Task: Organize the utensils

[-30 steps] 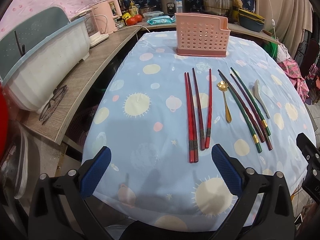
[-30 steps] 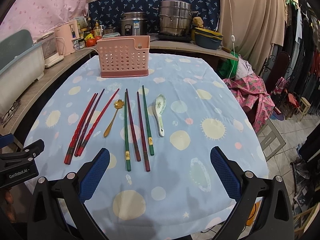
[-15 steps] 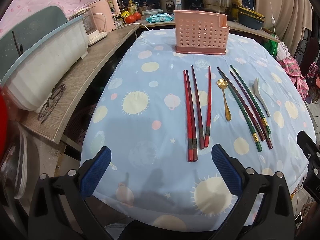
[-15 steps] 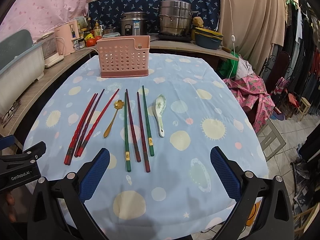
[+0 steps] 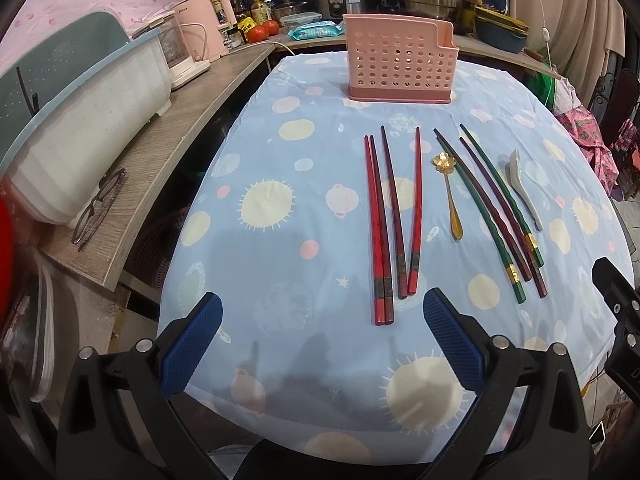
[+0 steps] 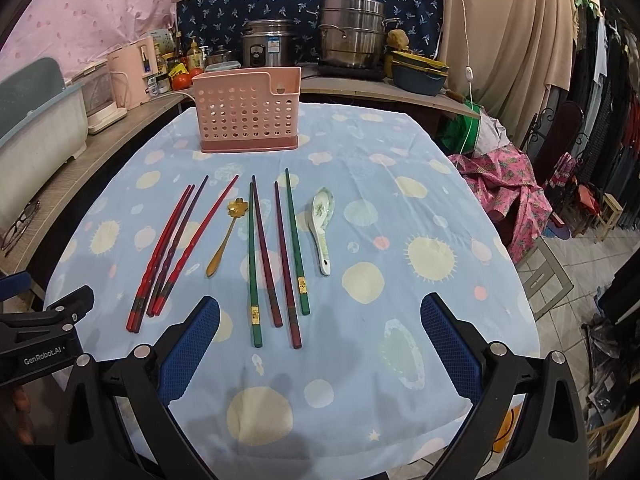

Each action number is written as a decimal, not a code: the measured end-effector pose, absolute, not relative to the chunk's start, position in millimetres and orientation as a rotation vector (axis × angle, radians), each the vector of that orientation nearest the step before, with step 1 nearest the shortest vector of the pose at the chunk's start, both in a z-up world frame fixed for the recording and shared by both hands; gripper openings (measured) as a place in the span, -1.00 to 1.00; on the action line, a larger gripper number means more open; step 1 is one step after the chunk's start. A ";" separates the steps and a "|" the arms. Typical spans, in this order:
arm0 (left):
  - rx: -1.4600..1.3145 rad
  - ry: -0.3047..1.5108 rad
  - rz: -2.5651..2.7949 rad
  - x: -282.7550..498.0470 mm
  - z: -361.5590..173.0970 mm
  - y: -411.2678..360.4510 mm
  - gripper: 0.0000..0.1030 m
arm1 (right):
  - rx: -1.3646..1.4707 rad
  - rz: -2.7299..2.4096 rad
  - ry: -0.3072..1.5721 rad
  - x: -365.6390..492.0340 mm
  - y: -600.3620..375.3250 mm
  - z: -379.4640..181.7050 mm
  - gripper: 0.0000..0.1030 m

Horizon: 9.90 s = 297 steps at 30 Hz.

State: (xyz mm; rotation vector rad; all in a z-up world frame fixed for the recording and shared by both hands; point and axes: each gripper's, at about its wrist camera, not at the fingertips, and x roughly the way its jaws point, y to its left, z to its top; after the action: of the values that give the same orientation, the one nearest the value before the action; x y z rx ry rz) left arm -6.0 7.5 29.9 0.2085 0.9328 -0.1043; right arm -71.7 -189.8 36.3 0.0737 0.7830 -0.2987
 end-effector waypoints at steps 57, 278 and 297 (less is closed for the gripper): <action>0.062 1.214 -0.176 67.4 -42.4 19.0 0.57 | 0.151 -0.300 0.937 -14.9 -221.9 -4.5 0.87; 0.029 1.099 -0.329 46.4 -39.3 -1.4 -0.86 | 0.172 -0.130 0.999 3.6 -221.5 -46.0 -0.86; 0.009 0.952 -0.275 66.2 17.1 7.9 -0.86 | 0.206 -0.110 0.848 12.1 -231.6 18.0 -0.87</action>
State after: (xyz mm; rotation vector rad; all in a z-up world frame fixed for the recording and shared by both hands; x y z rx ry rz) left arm 66.2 7.9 17.1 0.0090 0.9518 -0.2748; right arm 12.1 -231.6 18.0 0.2061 0.8477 -0.1097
